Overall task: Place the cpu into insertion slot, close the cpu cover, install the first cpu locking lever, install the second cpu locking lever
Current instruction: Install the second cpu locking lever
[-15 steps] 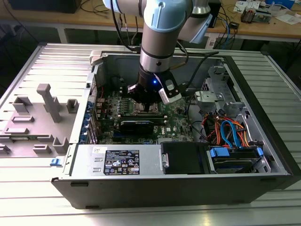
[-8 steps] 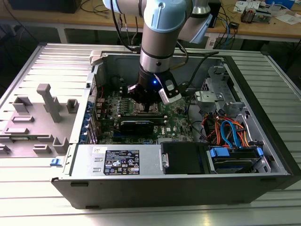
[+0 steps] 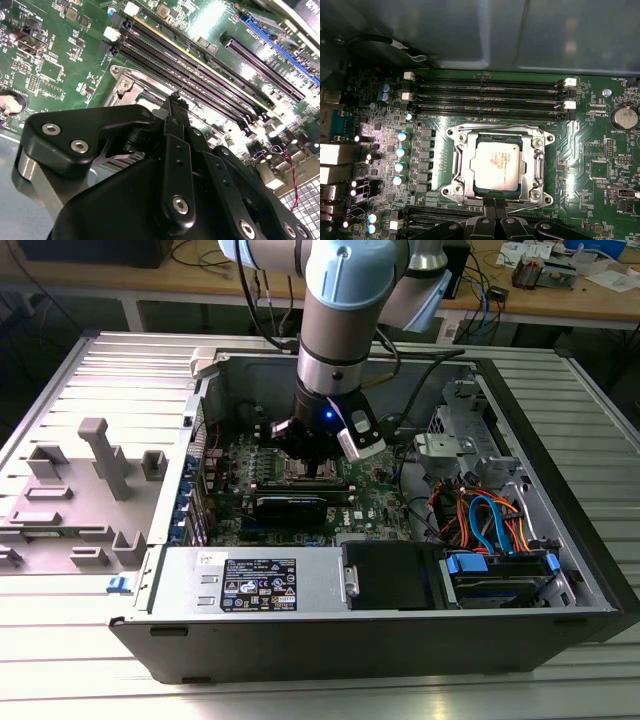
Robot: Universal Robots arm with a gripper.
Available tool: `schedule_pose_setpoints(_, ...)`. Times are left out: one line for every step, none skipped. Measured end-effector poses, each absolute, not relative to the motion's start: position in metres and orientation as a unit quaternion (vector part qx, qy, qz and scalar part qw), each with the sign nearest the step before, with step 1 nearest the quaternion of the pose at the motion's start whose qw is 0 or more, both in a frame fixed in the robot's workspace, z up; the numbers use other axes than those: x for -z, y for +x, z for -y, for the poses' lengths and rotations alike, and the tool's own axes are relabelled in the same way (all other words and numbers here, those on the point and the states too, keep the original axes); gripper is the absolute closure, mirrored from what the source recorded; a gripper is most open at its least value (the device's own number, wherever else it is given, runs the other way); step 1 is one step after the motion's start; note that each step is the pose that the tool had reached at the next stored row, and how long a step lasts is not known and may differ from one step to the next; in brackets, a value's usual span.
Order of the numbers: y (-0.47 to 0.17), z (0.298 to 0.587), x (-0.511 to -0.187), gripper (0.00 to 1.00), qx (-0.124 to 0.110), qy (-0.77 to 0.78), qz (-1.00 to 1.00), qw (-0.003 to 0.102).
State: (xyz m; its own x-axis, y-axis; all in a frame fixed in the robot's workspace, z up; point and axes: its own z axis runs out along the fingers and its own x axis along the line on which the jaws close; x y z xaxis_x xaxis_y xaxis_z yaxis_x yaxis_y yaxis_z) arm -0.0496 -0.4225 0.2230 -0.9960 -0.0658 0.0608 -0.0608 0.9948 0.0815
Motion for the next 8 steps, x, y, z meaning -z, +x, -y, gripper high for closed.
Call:
schedule_pose_setpoints(-0.0496, 0.424, -0.2229, 0.89, 0.04, 0.032, 0.998, 0.032)
schedule_pose_setpoints(-0.0497, 0.4256, -0.223, 0.89, 0.04, 0.033, 0.998, 0.032)
schedule_pose_setpoints(-0.0497, 0.426, -0.223, 0.89, 0.04, 0.033, 0.998, 0.032)
schedule_pose_setpoints(-0.0498, 0.4262, -0.2232, 0.89, 0.04, 0.033, 0.998, 0.032)
schedule_pose_setpoints(-0.0497, 0.4264, -0.224, 0.89, 0.04, 0.033, 0.998, 0.032)
schedule_pose_setpoints(-0.0497, 0.4264, -0.2248, 0.89, 0.04, 0.033, 0.998, 0.032)
schedule_pose_setpoints(-0.0497, 0.4264, -0.2257, 0.89, 0.04, 0.033, 0.998, 0.032)
schedule_pose_setpoints(-0.0497, 0.4264, -0.2267, 0.89, 0.04, 0.033, 0.998, 0.032)
